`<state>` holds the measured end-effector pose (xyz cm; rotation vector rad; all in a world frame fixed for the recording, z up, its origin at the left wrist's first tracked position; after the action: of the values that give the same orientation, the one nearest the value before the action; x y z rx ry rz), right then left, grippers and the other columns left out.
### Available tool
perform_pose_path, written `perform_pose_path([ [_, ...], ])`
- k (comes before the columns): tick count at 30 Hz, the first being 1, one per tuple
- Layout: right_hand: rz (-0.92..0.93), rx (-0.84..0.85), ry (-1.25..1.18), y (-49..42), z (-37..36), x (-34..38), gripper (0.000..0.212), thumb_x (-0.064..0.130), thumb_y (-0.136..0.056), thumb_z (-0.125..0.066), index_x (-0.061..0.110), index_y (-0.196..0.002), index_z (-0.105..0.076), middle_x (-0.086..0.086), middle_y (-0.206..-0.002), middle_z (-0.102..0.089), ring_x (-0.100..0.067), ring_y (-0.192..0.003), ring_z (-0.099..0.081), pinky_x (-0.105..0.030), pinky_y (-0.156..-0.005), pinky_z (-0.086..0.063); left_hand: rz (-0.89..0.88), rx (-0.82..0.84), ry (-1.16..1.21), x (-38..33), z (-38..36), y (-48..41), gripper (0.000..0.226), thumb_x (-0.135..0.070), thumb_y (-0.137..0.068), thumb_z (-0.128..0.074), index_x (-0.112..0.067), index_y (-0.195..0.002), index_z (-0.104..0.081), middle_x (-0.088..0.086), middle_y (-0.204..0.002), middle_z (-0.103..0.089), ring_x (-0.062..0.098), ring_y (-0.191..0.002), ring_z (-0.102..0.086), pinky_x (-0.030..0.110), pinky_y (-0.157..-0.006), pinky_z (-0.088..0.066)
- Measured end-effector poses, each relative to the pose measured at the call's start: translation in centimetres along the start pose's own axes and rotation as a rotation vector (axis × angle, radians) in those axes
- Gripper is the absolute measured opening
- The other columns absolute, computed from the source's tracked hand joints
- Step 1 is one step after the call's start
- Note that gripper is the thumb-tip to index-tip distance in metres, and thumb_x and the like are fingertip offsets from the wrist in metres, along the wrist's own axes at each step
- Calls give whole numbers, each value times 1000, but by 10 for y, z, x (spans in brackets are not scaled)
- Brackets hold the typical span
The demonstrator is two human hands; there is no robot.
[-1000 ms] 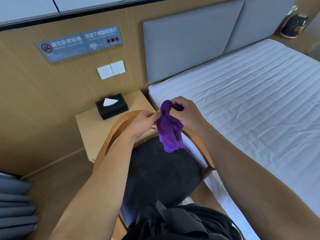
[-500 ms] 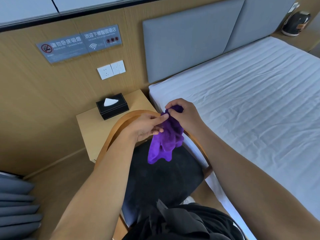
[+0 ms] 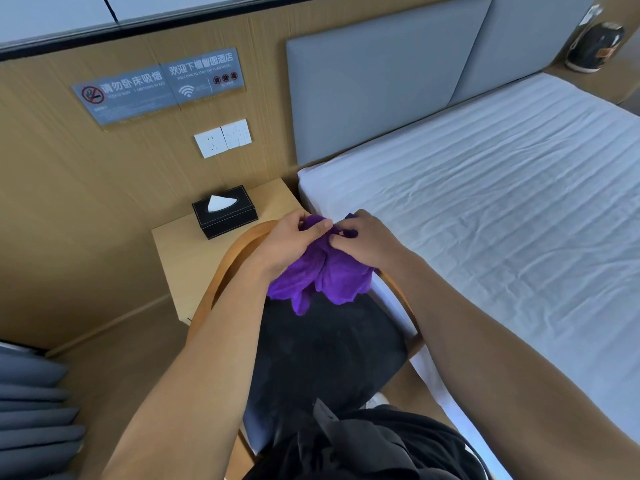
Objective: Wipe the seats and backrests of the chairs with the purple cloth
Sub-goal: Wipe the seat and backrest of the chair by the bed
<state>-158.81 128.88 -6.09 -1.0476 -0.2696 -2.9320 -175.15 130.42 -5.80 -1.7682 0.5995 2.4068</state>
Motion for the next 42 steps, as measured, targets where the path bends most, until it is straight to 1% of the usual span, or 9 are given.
perform_pose_path([
  [2,35,-48,-72,-2,1,1,13,34,-92,-56,40,-85,-65,4,-94,-50,-16,-90,-55,-19,-69,-35,16,-12,92,-3,1,-2,32,-54,-89,-59,-22,-86,-65,-18,-65,-63,-2,-62,-58,10,-51,-41],
  [5,-6,-160,-188,-4,7,-3,19,23,-93,-53,24,-103,-69,-1,-103,-58,-14,-91,-52,-23,-76,-34,80,-47,159,2,9,-4,25,-26,-94,-47,-19,-84,-69,-10,-67,-65,11,-64,-54,18,-49,-41],
  [12,-26,-262,-301,-4,17,8,16,19,-96,-47,28,-99,-60,17,-89,-61,-3,-85,-56,-15,-70,-40,159,238,-211,17,-5,8,13,-20,-91,-66,-15,-97,-76,-9,-77,-68,5,-64,-53,18,-59,-40],
  [21,-163,-229,-280,4,26,-11,22,35,-88,-49,23,-74,-61,5,-82,-64,-15,-80,-58,-26,-64,-41,69,-163,-135,18,25,-9,38,-8,-99,-47,-37,-85,-67,-5,-78,-63,15,-74,-58,29,-64,-42],
  [28,-142,-133,-184,8,23,-15,27,15,-88,-57,27,-111,-66,6,-96,-61,-13,-85,-59,-25,-76,-48,24,-98,-40,11,12,-14,40,-12,-90,-48,-29,-123,-63,-8,-122,-62,12,-114,-57,24,-95,-45],
  [32,-160,-22,-2,4,16,-13,23,27,-93,-59,12,-109,-68,-1,-101,-63,-16,-87,-59,-26,-72,-45,-31,-46,-322,-3,19,-9,68,3,-83,-52,-21,-146,-43,-2,-115,-59,4,-85,-56,9,-65,-42],
  [36,-172,107,92,3,9,-18,29,29,-89,-70,1,-92,-69,-12,-91,-68,-26,-88,-66,-30,-66,-52,-104,-193,-524,-15,32,-5,64,14,-84,-48,-11,-143,-46,8,-136,-54,21,-123,-52,21,-92,-41],
  [38,-179,91,111,2,12,-20,27,24,-90,-70,-1,-101,-70,-16,-102,-68,-29,-95,-65,-38,-80,-56,-67,-264,-585,-11,37,-5,58,14,-85,-52,-8,-139,-52,12,-136,-55,26,-129,-50,31,-102,-43],
  [42,-187,-13,106,1,20,-20,30,28,-97,-61,8,-120,-63,-12,-120,-60,-29,-111,-56,-42,-94,-49,97,-412,-606,10,53,-4,22,-1,-87,-66,-10,-107,-70,9,-109,-65,25,-107,-60,30,-82,-45],
])
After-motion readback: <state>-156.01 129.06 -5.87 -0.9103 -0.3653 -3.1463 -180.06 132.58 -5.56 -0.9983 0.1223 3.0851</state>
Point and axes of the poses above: each hand's wrist, its own y-axis away from the middle knuckle, its own z-axis out of the back of the hand, x = y × z, the point moved 5 cm from there along -y, towards the middle knuckle
